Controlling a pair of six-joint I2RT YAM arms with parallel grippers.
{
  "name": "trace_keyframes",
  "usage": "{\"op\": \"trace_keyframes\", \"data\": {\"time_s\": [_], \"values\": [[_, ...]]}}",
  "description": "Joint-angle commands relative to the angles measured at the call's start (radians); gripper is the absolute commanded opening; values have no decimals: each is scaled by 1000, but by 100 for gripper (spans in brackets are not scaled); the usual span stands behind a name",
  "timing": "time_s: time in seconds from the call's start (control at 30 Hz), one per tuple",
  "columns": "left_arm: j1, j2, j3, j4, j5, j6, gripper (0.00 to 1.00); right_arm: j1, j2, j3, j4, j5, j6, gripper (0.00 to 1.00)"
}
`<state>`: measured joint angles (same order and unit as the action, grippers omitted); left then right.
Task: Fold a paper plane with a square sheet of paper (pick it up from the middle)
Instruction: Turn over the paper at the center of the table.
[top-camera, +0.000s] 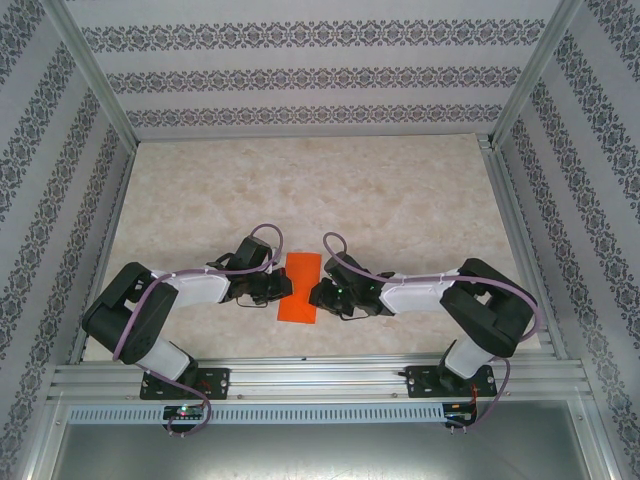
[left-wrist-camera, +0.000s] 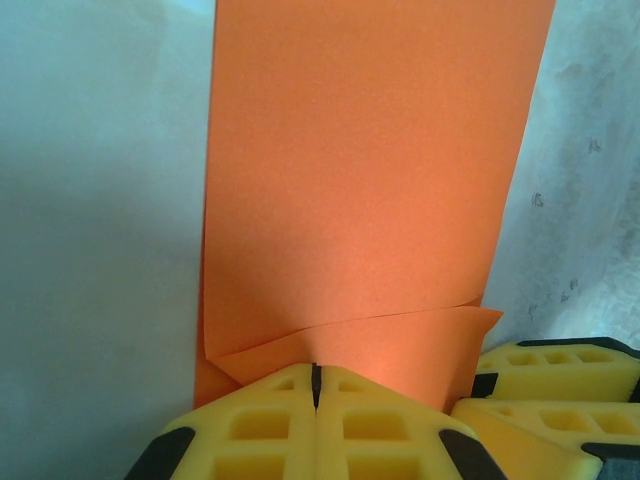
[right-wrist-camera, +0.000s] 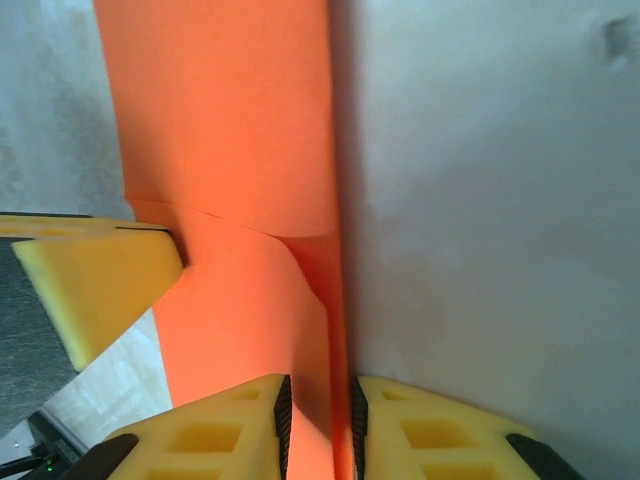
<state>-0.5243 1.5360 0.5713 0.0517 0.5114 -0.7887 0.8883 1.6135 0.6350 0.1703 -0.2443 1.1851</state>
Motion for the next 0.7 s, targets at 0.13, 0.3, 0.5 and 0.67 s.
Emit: {"op": "trace_keyframes", "data": {"time_s": [0.13, 0.3, 0.5, 0.67], "values": [[-9, -10, -3, -99, -25, 19, 5, 12, 10, -21, 163, 6, 17, 28], [-9, -26, 7, -113, -37, 14, 5, 8, 12, -32, 178, 8, 16, 30], [-8, -65, 16, -129, -50, 4, 6, 7, 51, -37, 237, -19, 19, 29], [-8, -78, 13, -129, -54, -4, 7, 6, 91, -32, 301, -60, 19, 22]]}}
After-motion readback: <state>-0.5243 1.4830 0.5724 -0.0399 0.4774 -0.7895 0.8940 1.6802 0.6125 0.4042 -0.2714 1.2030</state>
